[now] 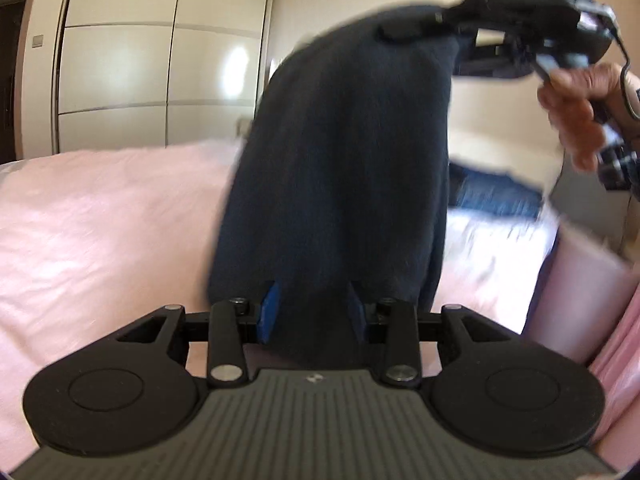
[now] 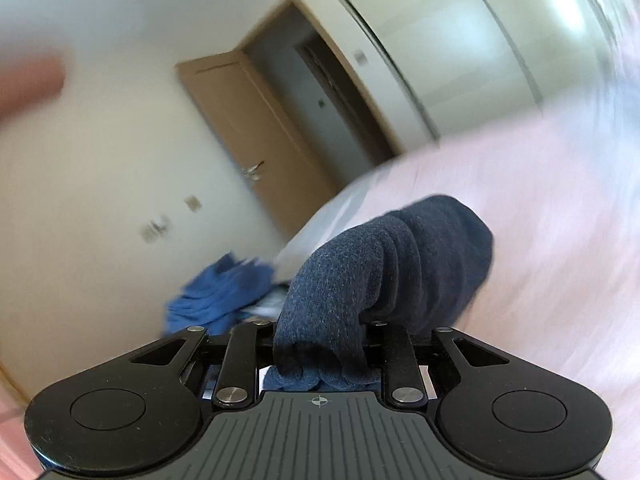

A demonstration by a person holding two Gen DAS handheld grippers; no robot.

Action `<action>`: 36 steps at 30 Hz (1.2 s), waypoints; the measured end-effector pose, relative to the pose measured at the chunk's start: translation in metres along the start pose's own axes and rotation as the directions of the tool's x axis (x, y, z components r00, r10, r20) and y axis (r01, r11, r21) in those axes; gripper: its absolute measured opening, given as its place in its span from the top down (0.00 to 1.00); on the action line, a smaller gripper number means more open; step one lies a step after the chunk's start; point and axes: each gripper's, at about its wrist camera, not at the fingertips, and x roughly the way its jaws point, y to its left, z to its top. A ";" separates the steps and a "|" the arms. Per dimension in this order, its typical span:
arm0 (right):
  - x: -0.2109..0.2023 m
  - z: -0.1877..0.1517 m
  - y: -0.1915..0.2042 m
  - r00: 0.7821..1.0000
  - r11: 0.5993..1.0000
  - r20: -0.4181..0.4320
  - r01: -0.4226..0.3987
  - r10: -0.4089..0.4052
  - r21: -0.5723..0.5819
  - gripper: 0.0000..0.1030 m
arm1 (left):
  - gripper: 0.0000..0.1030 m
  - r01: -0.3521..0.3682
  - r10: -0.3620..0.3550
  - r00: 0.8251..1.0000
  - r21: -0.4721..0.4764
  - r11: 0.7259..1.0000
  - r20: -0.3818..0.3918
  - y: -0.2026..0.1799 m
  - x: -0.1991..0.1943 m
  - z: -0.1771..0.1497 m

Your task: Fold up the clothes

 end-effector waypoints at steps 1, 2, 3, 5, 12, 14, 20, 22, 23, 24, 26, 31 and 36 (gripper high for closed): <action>-0.009 0.018 0.014 0.999 0.995 0.009 0.046 -0.045 -0.092 0.78 | 0.68 0.008 -0.008 1.000 -0.026 1.000 0.022 0.001 -0.003 0.002; -0.014 0.032 0.029 0.996 0.980 0.020 0.091 -0.089 -0.179 0.78 | 0.68 0.017 -0.015 0.999 -0.051 0.999 0.043 0.001 -0.006 0.004; -0.015 0.041 0.046 0.991 0.952 0.023 0.134 -0.133 -0.274 0.78 | 0.67 0.022 -0.017 0.998 -0.074 0.997 0.062 0.003 -0.010 0.005; -0.004 0.048 0.083 0.974 0.851 0.007 0.202 -0.228 -0.484 0.77 | 0.67 -0.024 0.029 0.998 -0.086 0.996 0.059 0.015 -0.025 -0.003; 0.126 -0.083 0.164 0.897 0.476 -0.172 0.048 -0.407 -0.878 0.76 | 0.64 -0.257 0.255 0.966 -0.231 0.938 -0.041 0.083 -0.094 -0.066; 0.164 -0.148 0.169 0.877 0.443 -0.277 -0.084 -0.392 -0.893 0.75 | 0.64 -0.335 0.322 0.942 -0.265 0.904 -0.091 0.104 -0.116 -0.089; 0.204 -0.274 0.173 0.869 0.337 -0.326 -0.201 -0.372 -0.920 0.43 | 0.63 -0.436 0.410 0.900 -0.294 0.851 -0.147 0.140 -0.159 -0.117; 0.190 -0.271 0.168 0.891 0.396 -0.313 -0.171 -0.329 -0.902 0.42 | 0.62 -0.412 0.391 0.911 -0.273 0.869 -0.131 0.140 -0.150 -0.108; 0.180 -0.264 0.163 0.903 0.448 -0.318 -0.166 -0.290 -0.879 0.42 | 0.62 -0.395 0.376 0.919 -0.254 0.883 -0.121 0.138 -0.141 -0.101; 0.167 -0.256 0.157 0.914 0.504 -0.319 -0.158 -0.251 -0.849 0.42 | 0.62 -0.376 0.359 0.927 -0.233 0.897 -0.110 0.135 -0.133 -0.094; 0.136 -0.240 0.140 0.933 0.613 -0.302 -0.125 -0.193 -0.780 0.42 | 0.62 -0.315 0.305 0.949 -0.182 0.932 -0.080 0.125 -0.116 -0.081; 0.088 -0.216 0.073 0.925 0.785 -0.238 0.094 -0.296 -0.612 0.41 | 0.57 -0.186 0.188 0.980 0.038 0.982 -0.059 0.069 -0.075 -0.062; 0.050 -0.199 -0.007 0.914 0.915 -0.239 0.244 -0.327 -0.321 0.36 | 0.51 -0.127 0.205 0.970 0.454 0.882 -0.127 0.009 -0.051 -0.081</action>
